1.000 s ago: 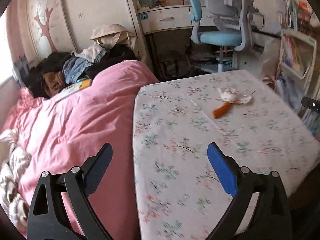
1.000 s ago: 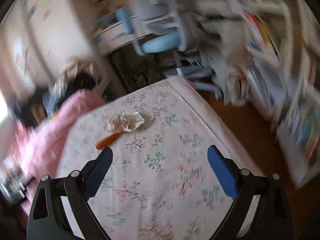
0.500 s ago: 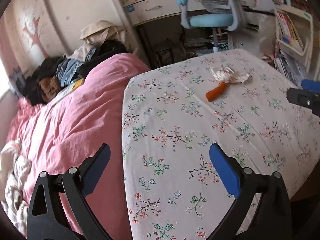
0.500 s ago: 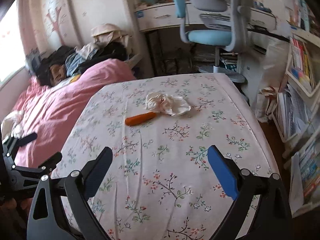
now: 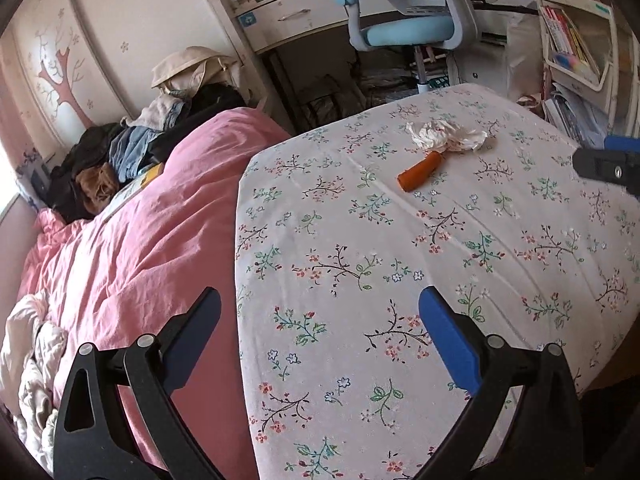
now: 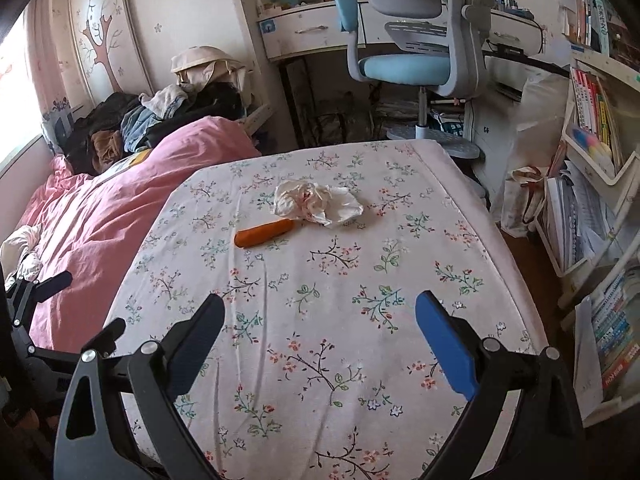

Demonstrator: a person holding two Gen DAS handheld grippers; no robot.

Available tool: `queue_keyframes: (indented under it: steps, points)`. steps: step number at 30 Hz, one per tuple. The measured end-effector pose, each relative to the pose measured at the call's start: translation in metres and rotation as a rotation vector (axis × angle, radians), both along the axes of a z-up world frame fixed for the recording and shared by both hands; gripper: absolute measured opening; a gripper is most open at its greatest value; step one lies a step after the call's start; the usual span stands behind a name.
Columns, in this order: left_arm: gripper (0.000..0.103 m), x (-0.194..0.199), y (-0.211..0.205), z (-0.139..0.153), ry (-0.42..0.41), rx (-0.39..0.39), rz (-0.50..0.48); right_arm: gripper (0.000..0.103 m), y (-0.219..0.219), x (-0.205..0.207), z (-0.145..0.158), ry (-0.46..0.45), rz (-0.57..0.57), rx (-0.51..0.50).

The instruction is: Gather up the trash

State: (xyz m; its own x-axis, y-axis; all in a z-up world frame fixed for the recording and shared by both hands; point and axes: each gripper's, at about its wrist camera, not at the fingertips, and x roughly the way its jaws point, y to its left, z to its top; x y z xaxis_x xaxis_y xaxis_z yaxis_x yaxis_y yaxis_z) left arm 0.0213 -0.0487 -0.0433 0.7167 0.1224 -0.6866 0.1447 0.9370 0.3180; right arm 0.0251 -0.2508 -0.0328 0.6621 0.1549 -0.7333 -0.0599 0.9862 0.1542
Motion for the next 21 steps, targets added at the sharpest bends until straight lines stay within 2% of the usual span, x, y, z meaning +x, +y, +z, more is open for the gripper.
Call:
queue_keyframes:
  steps: [21]
  points:
    - [0.096,0.0024,0.0050,0.0007,0.007,-0.016,0.008,0.094,0.0066,0.0021,-0.0046,0.019,0.018,-0.024]
